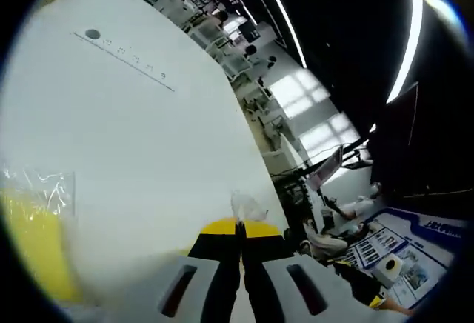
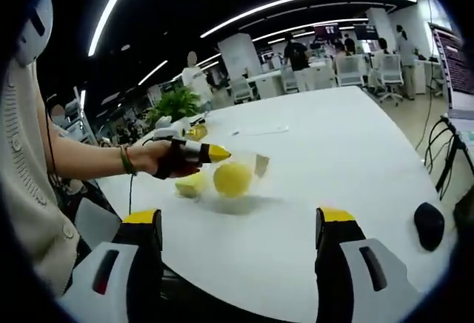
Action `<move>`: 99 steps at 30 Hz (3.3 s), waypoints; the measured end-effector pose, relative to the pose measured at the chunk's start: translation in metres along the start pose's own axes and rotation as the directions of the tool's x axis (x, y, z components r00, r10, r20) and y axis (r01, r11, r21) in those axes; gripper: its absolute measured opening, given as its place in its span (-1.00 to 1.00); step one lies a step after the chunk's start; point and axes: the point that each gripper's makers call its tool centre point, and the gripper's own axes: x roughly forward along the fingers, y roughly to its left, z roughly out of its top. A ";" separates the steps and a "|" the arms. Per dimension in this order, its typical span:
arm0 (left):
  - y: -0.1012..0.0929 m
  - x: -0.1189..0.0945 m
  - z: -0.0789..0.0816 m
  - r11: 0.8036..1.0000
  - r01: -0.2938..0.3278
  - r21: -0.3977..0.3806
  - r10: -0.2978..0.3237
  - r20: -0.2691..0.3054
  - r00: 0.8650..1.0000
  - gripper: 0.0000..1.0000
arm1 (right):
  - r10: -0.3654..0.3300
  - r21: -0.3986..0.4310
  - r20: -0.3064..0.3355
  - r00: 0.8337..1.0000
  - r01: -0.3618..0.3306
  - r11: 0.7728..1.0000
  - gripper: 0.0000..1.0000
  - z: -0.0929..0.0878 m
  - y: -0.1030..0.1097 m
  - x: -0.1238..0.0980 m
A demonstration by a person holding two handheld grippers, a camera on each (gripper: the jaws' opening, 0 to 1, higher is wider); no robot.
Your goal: Compare the silicone blocks by pressing each to a similar depth, holding the contact briefly, and releasing to observe deformation and rebound differences across the visible hardness samples.
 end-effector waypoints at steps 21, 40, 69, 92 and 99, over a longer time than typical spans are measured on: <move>0.073 0.018 0.004 0.986 -0.164 -0.021 0.163 -0.032 0.986 -1.00 | -0.018 0.049 -0.046 0.999 0.020 0.999 0.56 -0.014 -0.003 0.008; 0.068 0.003 -0.004 0.977 -0.176 0.120 0.185 -0.068 0.980 -0.62 | 0.004 0.044 -0.052 0.999 -0.002 0.999 0.52 -0.015 0.006 0.013; 0.005 -0.154 -0.023 0.853 -0.091 0.513 0.087 0.033 0.996 0.07 | 0.170 -0.052 -0.052 0.984 -0.173 0.984 0.50 -0.013 0.084 0.044; 0.013 -0.315 -0.060 0.808 -0.228 0.544 0.114 0.234 0.965 0.38 | 0.193 -0.036 -0.065 0.979 -0.195 0.980 0.57 -0.037 0.118 0.043; 0.008 -0.330 -0.060 0.802 -0.245 0.545 0.098 0.285 0.954 0.42 | 0.161 -0.016 -0.033 0.986 -0.162 0.987 0.68 -0.029 0.109 0.035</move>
